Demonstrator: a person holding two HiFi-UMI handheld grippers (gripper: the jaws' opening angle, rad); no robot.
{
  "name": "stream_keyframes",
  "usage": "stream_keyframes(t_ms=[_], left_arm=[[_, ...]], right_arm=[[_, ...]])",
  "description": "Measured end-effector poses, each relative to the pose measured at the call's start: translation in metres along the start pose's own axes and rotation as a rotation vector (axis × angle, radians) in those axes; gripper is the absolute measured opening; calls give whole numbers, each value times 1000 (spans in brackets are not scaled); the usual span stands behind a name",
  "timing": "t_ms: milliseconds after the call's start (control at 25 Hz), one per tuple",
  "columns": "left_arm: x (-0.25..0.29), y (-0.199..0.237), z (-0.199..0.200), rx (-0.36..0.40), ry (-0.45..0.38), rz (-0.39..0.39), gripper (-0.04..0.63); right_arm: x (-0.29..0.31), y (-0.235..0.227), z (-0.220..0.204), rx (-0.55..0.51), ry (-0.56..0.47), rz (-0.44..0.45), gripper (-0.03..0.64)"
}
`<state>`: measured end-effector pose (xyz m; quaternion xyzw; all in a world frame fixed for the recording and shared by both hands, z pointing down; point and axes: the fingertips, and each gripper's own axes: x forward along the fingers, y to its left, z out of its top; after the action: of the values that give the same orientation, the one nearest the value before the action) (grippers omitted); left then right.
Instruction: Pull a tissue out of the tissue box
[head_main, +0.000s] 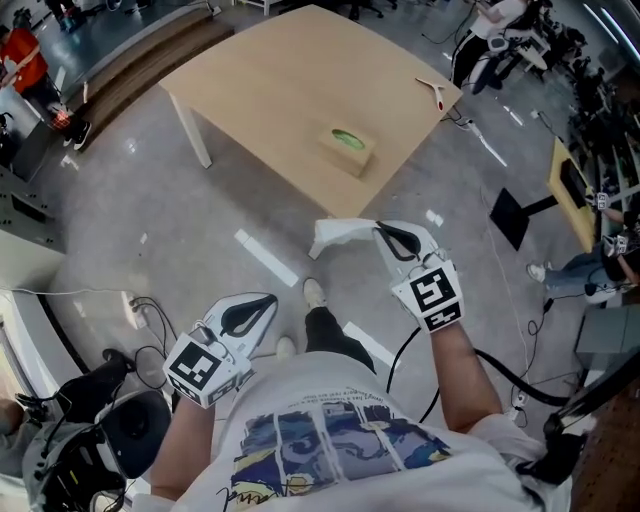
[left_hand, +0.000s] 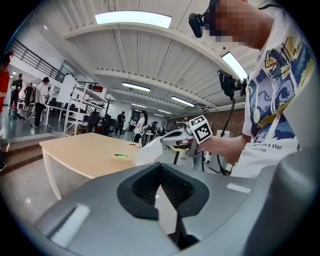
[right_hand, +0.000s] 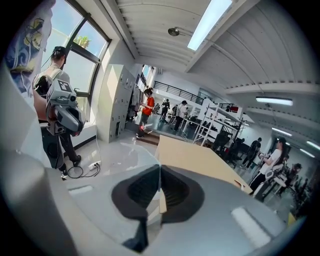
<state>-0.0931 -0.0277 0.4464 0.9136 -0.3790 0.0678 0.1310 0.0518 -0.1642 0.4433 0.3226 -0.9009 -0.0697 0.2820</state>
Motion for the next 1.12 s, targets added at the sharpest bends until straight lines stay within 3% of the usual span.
stream_keyframes(t_ms=[600, 1120], left_arm=[[-29, -29, -15, 8, -23, -46, 3], [-29, -48, -16, 27, -32, -86, 3]], right_arm=[[-74, 62, 19, 1, -34, -25, 5], [-110, 83, 28, 16, -57, -40, 5]])
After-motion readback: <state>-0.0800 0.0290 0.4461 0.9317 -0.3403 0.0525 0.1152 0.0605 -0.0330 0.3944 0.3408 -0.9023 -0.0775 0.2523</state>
